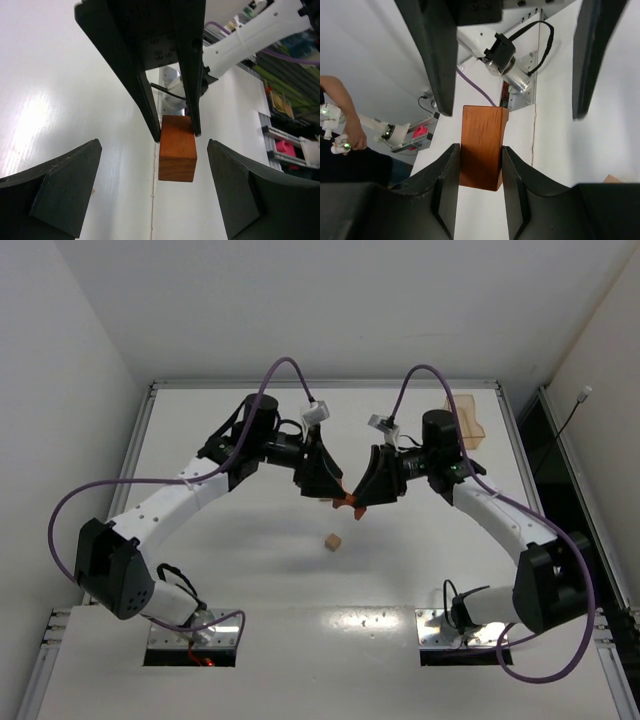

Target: Build the wood block tower

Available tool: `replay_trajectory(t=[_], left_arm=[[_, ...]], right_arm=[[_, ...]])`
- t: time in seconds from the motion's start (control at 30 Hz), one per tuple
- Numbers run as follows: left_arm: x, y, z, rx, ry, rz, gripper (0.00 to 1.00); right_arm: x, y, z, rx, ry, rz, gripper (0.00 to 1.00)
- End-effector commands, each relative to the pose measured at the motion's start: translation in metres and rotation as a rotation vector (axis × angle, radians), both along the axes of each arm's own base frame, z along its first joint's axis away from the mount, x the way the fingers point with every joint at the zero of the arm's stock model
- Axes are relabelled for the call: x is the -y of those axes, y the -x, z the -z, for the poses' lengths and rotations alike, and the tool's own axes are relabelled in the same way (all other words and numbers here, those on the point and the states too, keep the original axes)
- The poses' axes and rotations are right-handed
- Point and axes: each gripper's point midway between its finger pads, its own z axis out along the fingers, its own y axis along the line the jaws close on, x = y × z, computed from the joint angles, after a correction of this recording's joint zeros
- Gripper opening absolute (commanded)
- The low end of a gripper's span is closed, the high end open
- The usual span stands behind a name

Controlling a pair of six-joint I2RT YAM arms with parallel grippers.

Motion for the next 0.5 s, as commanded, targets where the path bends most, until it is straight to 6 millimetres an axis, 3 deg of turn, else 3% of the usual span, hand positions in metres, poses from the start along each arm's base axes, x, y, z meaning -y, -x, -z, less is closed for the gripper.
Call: replay_trajectory(t=[0.0,0.1,0.13,0.17,0.2,0.23,0.3,0.47], left_arm=[[-0.010,-0.009,-0.026,0.108,0.028,-0.115,0.85],[-0.031,-0.033,-0.015,0.104,-0.077,-0.325,0.85],[-0.040,-0.043,-0.013,0.108,-0.102,-0.396,0.85],[-0.053,-0.060,-0.010,0.105,-0.140,-0.515,0.85],[-0.069,-0.070,-0.008,0.101,-0.160,-0.597,0.85],[-0.082,-0.075,-0.002,0.070,-0.200,-0.664,0.85],[-0.111,-0.089,0.011,0.010,-0.254,-0.799,0.85],[-0.158,-0.105,0.028,-0.103,-0.285,-0.992,0.79]], right_arm=[[0.005,0.011,0.001,0.028,-0.041,-0.080,0.00],[0.008,-0.003,0.020,-0.022,0.011,0.024,0.00],[0.009,-0.015,0.013,-0.006,0.041,0.078,0.00],[0.015,-0.046,0.043,0.236,0.188,0.198,0.00],[0.017,-0.030,0.058,0.181,0.323,0.166,0.00],[0.022,-0.046,0.066,0.292,0.436,0.223,0.00],[0.026,-0.075,0.067,0.290,0.528,0.377,0.00],[0.033,-0.130,0.061,0.182,0.694,0.644,0.00]])
